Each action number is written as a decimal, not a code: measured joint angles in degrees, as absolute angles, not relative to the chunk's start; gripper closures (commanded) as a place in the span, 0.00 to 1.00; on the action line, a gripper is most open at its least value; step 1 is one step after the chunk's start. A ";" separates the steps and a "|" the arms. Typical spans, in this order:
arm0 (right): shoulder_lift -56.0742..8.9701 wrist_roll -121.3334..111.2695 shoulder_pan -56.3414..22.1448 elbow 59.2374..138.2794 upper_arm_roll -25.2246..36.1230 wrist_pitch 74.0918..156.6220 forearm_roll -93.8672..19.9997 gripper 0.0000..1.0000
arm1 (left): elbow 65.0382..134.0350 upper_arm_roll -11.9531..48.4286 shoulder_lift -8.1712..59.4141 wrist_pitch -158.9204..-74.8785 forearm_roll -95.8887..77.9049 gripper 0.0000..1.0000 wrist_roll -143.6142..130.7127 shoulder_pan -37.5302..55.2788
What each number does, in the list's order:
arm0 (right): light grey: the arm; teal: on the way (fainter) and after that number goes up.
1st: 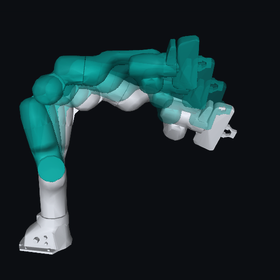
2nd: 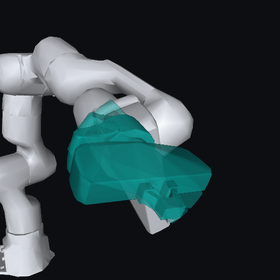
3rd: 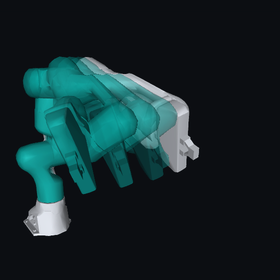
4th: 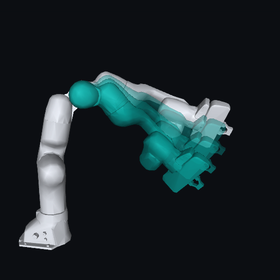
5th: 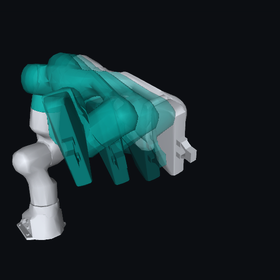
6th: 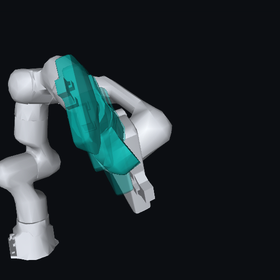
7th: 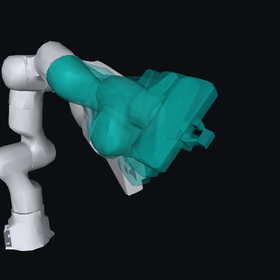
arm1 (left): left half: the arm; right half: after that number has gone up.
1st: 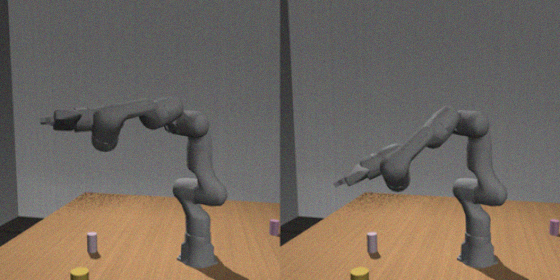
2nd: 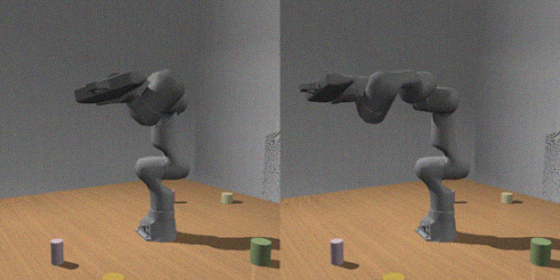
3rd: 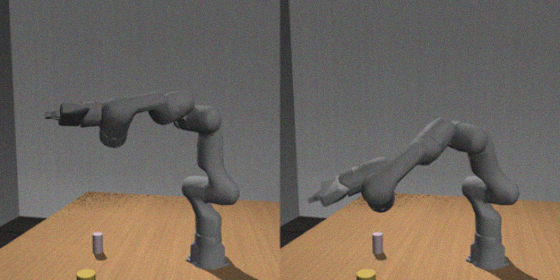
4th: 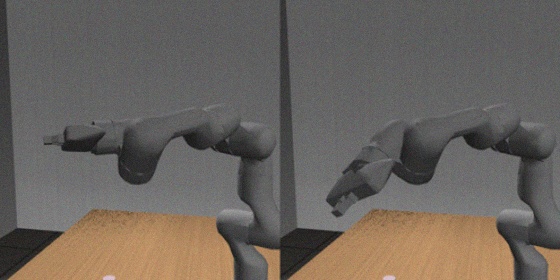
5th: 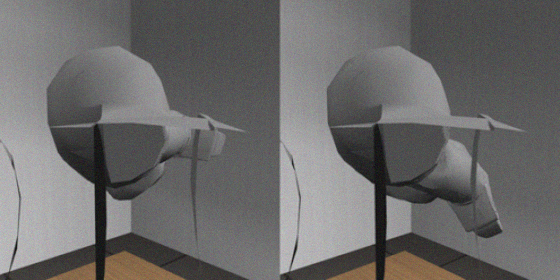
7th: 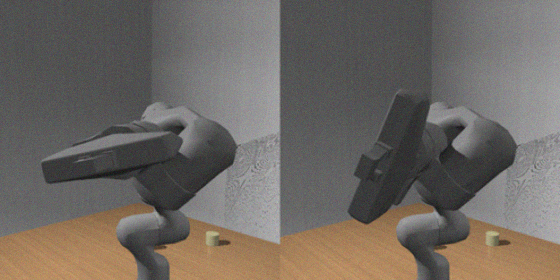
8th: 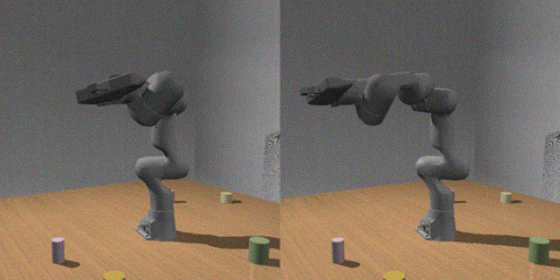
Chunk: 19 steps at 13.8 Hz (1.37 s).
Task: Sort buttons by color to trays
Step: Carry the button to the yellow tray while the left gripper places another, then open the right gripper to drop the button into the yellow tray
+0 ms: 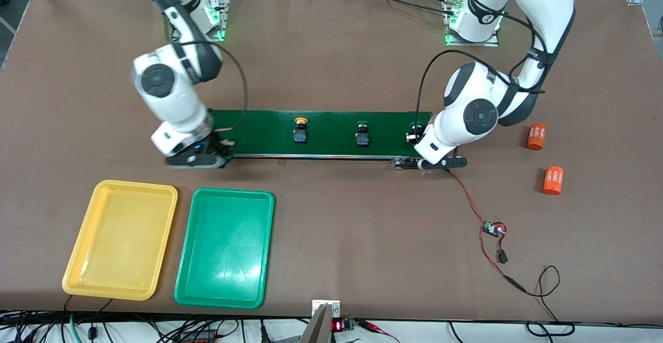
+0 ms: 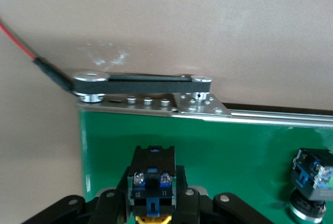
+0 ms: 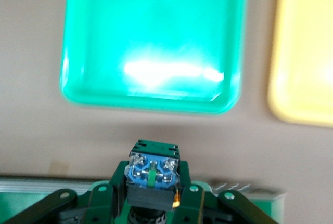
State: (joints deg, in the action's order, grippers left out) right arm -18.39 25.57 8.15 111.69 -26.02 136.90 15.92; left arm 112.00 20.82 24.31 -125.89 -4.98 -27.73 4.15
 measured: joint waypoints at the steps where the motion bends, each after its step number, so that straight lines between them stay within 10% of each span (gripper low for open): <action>1: -18.55 22.33 10.52 109.36 -25.90 135.72 15.91 0.88 | 112.42 20.93 24.73 -126.84 -4.98 0.68 -28.02 4.39; 3: -20.29 16.01 15.35 105.93 -25.44 135.18 15.92 0.88 | 113.17 20.94 25.45 -127.84 -4.99 0.00 -28.13 4.87; 13: -45.16 -4.49 21.23 86.34 -18.03 146.40 15.99 0.83 | 109.67 19.44 17.12 -120.54 -4.96 0.00 -27.41 3.29; 17: -49.19 -4.88 21.00 85.08 -16.66 150.56 16.10 0.28 | 109.49 8.99 13.87 -119.00 -4.92 0.00 -6.73 2.53; 18: -49.43 -4.90 20.93 84.98 -16.54 150.66 16.11 0.00 | 109.53 6.28 14.01 -119.01 -4.86 0.00 -1.11 2.25; 19: -49.46 -4.91 20.85 84.90 -16.53 150.70 16.11 0.00 | 109.53 3.90 14.28 -119.11 -4.38 0.00 3.73 1.99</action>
State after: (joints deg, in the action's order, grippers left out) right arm -49.46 -4.91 20.85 84.90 -16.53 150.70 16.11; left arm 109.53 3.90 14.28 -119.11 -4.38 3.73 1.99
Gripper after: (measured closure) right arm 0.427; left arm 0.000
